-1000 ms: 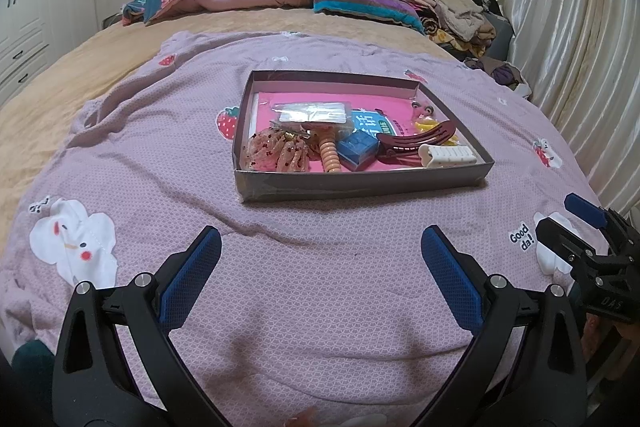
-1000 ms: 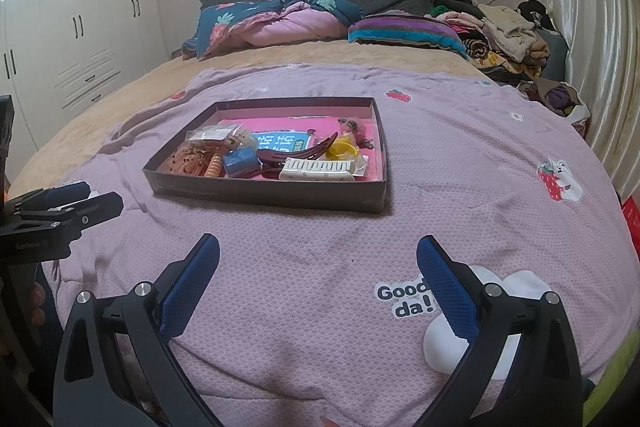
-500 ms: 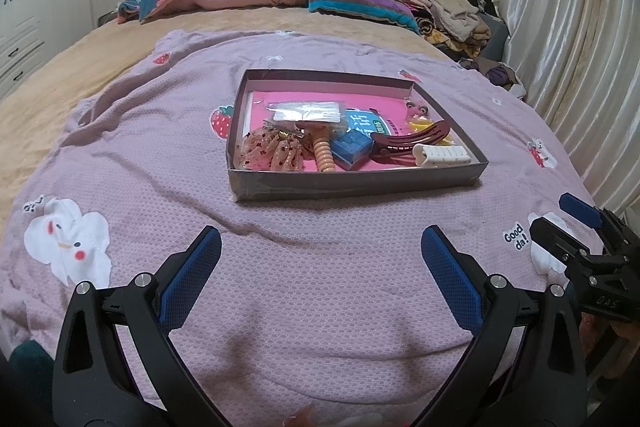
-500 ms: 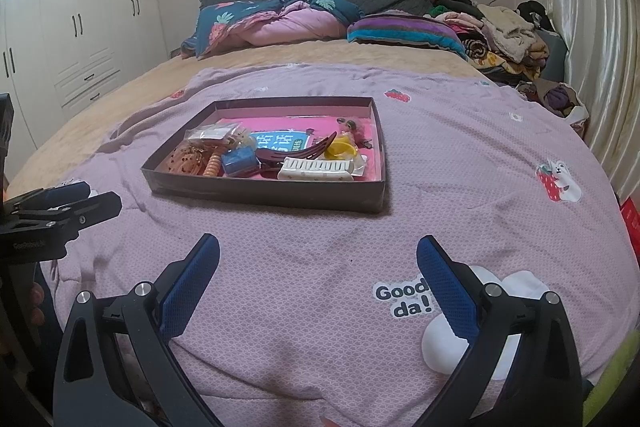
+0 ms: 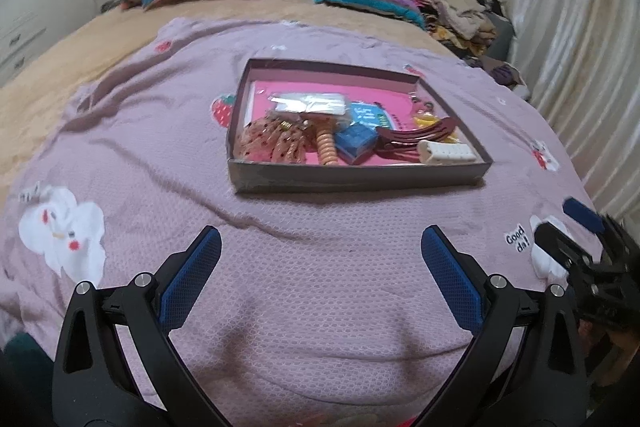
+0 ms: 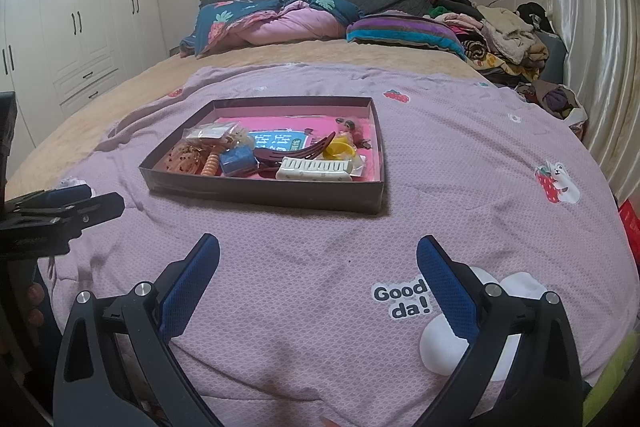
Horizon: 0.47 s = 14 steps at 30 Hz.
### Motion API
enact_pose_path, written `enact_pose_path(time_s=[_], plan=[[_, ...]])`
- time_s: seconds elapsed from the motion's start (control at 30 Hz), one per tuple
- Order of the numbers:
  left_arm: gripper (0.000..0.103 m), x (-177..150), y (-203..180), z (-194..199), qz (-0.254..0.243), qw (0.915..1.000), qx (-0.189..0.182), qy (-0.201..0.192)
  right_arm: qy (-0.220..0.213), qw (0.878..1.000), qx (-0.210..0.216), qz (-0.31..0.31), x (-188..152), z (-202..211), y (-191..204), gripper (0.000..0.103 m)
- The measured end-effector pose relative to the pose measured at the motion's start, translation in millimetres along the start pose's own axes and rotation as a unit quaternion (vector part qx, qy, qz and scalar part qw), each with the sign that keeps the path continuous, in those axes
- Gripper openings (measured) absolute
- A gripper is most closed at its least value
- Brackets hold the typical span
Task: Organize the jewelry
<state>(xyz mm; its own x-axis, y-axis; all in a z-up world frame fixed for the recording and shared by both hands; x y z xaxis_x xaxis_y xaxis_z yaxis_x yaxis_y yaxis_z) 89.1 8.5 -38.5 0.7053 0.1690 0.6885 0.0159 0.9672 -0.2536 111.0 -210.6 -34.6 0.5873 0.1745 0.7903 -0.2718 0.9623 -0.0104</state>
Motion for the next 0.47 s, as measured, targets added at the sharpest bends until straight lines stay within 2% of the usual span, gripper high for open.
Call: enact_pose_path(time_s=[0.17, 0.27, 0.3, 0.37, 0.4, 0.47], plan=[[0.094, 2, 10, -6, 0.014, 0.9998, 0.017, 0.000, 0.000, 1.000, -0.007, -0.007, 1, -4, -6, 0.098], [0.094, 9, 32, -15, 0.044, 0.9985, 0.032, 0.006, 0.007, 0.999, -0.007, -0.033, 7, -15, -23, 0.099], [0.094, 14, 47, -21, 0.060, 0.9969, 0.049, 0.012, 0.011, 0.999, -0.012, -0.044, 10, -21, -31, 0.099], [0.094, 27, 74, -29, 0.083, 0.9936, 0.076, 0.009, 0.026, 0.996, -0.035, -0.081, 21, -45, -63, 0.099], [0.094, 34, 91, -33, 0.094, 0.9904, 0.100, 0.008, 0.036, 0.993, -0.053, -0.102, 25, -58, -81, 0.099], [0.094, 50, 128, -43, 0.121, 0.9826, 0.141, 0.005, 0.059, 0.981, -0.104, -0.154, 32, -91, -129, 0.099]])
Point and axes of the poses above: each gripper's, at about its wrist camera, not at the fingertips, and z roughly against the way its jaws point, y to its left, x to its top, the point moved 4 cm from there along -z, roughly the way its jaws point, and after that the axes turned 7 degrees about -x, right-handed, at the moved point
